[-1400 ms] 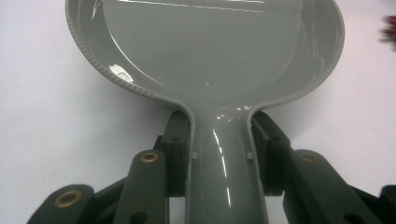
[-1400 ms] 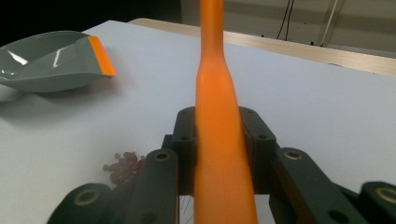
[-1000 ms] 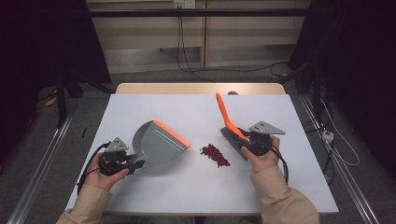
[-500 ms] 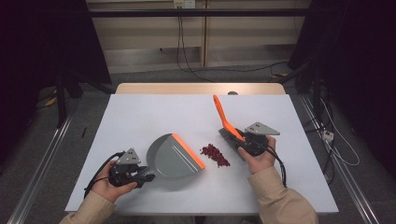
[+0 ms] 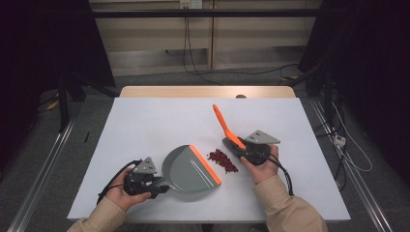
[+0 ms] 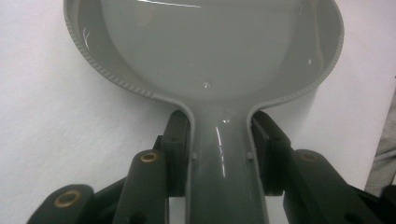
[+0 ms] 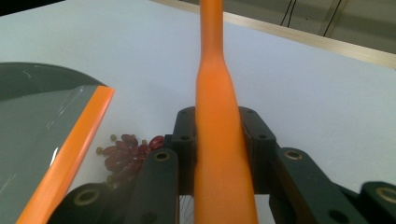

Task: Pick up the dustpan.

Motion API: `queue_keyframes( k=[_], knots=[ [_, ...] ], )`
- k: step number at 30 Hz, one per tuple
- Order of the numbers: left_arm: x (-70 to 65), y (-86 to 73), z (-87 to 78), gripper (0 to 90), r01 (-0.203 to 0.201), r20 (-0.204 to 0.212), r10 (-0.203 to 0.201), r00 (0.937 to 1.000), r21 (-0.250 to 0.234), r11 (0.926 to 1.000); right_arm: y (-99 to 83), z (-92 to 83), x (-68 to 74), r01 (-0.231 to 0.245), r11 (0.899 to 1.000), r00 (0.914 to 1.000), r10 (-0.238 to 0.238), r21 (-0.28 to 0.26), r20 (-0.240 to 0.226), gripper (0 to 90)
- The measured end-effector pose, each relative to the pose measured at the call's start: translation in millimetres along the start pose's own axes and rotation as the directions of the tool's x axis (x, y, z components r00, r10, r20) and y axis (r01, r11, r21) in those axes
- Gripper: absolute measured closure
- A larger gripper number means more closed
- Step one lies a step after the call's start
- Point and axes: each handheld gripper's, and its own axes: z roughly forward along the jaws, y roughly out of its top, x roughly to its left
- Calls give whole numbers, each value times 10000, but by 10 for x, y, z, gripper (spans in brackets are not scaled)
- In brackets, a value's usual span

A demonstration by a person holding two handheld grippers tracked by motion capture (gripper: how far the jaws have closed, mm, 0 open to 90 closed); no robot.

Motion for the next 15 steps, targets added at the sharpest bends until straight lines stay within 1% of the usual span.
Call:
queue_keyframes(
  k=[1,2,4,5,6,7,10,11,13,14,15],
  knots=[
    [-8,10,3,631,-13,-107,13,9999,35,10000,2,-1,8,16,10000,10000,-16,26,-1,714],
    [-7,16,6,630,-13,62,13,10000,24,10000,0,-3,18,31,10000,10000,-31,24,3,714],
    [-13,26,20,630,-12,225,11,9997,52,10000,-1,-4,46,99,9999,9999,-99,53,-54,714],
    [-15,31,27,630,-103,240,100,9997,113,9999,-1,-5,61,174,9998,9998,-174,66,-35,714],
    [-29,38,37,630,-47,251,44,9997,114,9999,-1,-3,80,200,9998,9998,-199,81,-41,714],
    [-34,47,45,630,-150,288,145,9995,175,9997,-1,-2,99,227,9997,9997,-227,96,-30,713],
    [-61,68,76,629,-214,365,205,9991,248,9995,2,5,144,323,9994,9995,-322,121,-36,713],
    [-75,74,88,629,-111,390,103,9992,208,9997,2,7,157,332,9994,9994,-332,125,-15,713],
    [-78,89,96,628,-227,465,216,9987,233,9995,6,9,178,334,9993,9994,-333,159,-28,713],
    [-86,93,104,628,-115,482,107,9988,174,9998,7,11,189,346,9993,9994,-346,165,-29,713],
    [-86,99,108,628,-136,453,128,9989,188,9997,5,12,201,347,9993,9994,-347,153,-2,713]
  ],
)
